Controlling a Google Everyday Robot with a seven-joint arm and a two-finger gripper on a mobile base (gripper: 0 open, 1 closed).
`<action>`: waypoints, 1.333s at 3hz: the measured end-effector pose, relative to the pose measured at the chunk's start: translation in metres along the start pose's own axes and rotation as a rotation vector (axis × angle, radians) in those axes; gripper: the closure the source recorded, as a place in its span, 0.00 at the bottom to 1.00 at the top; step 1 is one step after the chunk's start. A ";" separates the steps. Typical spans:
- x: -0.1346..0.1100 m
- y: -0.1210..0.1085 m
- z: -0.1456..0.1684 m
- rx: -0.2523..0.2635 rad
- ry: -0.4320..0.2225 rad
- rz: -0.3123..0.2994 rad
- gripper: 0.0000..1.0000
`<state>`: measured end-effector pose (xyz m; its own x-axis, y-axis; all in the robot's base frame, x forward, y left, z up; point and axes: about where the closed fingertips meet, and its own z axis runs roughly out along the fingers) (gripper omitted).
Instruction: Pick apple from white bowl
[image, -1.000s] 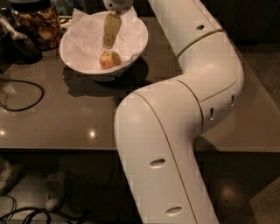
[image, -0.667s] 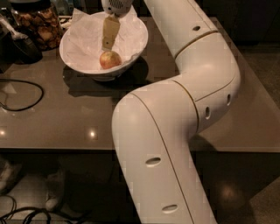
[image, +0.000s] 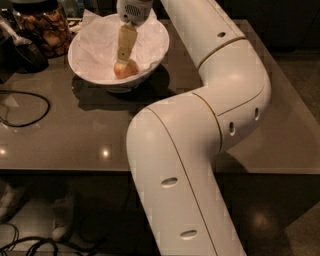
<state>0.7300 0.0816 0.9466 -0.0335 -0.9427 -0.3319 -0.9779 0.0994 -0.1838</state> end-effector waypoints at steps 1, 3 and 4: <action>0.006 0.000 0.008 -0.019 -0.003 0.011 0.25; 0.012 -0.002 0.020 -0.038 -0.008 0.013 0.25; 0.011 -0.003 0.025 -0.046 -0.009 0.007 0.25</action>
Offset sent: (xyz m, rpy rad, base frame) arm -0.0059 -0.0336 -0.0097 -0.0607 0.1559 0.0141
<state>0.7376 0.0791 0.9200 -0.0383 -0.9393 -0.3410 -0.9861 0.0907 -0.1389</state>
